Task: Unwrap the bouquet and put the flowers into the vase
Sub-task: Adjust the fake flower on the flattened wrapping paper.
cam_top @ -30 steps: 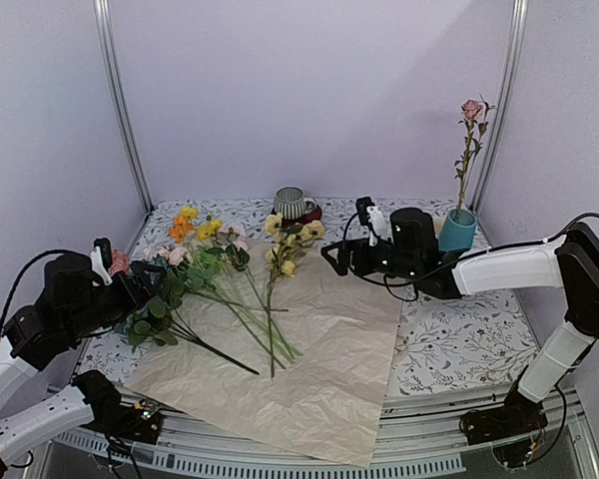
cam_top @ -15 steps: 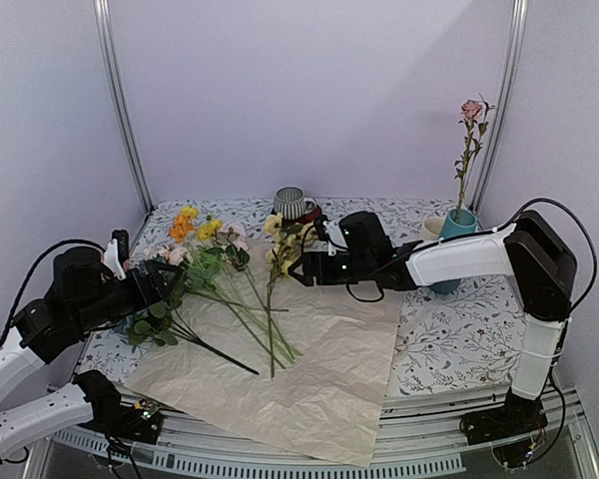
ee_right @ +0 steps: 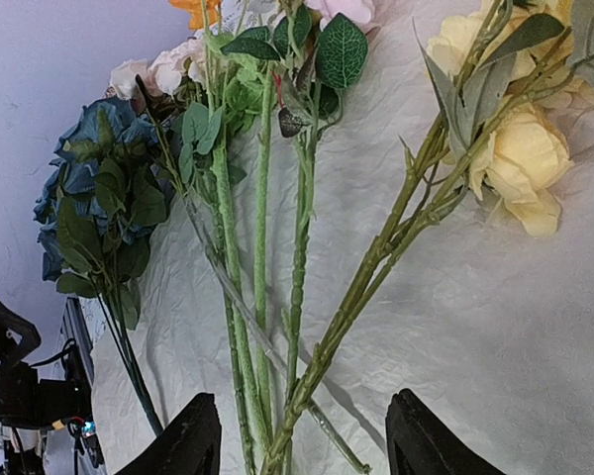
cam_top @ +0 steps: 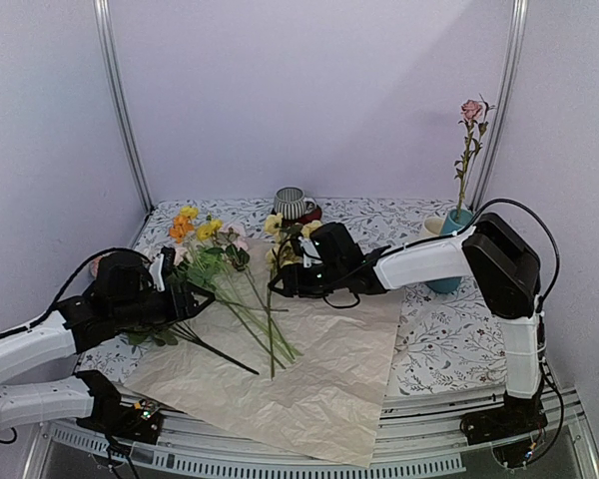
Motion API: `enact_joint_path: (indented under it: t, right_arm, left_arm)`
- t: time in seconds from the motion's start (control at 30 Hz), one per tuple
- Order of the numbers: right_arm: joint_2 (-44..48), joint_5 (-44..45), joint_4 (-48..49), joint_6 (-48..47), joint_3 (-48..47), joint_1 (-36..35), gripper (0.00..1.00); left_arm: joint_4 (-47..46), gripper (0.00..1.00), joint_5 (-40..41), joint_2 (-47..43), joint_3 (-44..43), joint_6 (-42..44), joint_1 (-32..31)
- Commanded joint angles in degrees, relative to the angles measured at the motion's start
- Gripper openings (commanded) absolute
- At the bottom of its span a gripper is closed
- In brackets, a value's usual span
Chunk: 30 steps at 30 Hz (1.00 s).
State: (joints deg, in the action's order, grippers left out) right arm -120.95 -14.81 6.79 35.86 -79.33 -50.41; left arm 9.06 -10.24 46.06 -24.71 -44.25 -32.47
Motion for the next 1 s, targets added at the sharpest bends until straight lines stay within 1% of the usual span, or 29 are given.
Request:
enact_joint_path:
  t: [0.0,0.13,0.5,0.63,0.8,0.93,0.97]
  right_arm:
    - [-4.16,-2.01,-0.19,2.47,-3.98,-0.17,0.58]
    - [-7.64,-2.38,-0.69,3.85,-6.63,-0.18,0.58]
    - [-16.02,-4.78,-0.59,7.09,-13.87,-0.14,0.57]
    - [-14.5,-3.92,0.58,6.91,-13.84,-0.04,0.45]
    - [-9.02,-1.76,1.1,4.86,-12.5,0.13,0.21]
    - [-3.21,1.29,2.49,2.93,-8.78,0.22,0.2]
    - [-1.51,2.01,2.87,2.35,-7.54,0.19,0.18]
  left_arm:
    - [-6.51,0.62,-4.5,2.7,0.77,0.78,0.08]
    - [-6.95,0.6,-4.75,3.77,0.88,1.03,0.04]
    - [-5.6,0.59,-3.77,3.15,0.29,2.18,0.12]
    - [-4.13,0.59,-3.36,2.8,-0.51,2.58,0.19]
    - [-3.71,0.59,-2.78,1.81,-0.34,2.33,0.21]
    - [-3.48,0.59,-2.77,1.28,-0.13,2.15,0.11]
    - [-3.44,0.59,-2.77,1.11,-0.08,2.07,0.12]
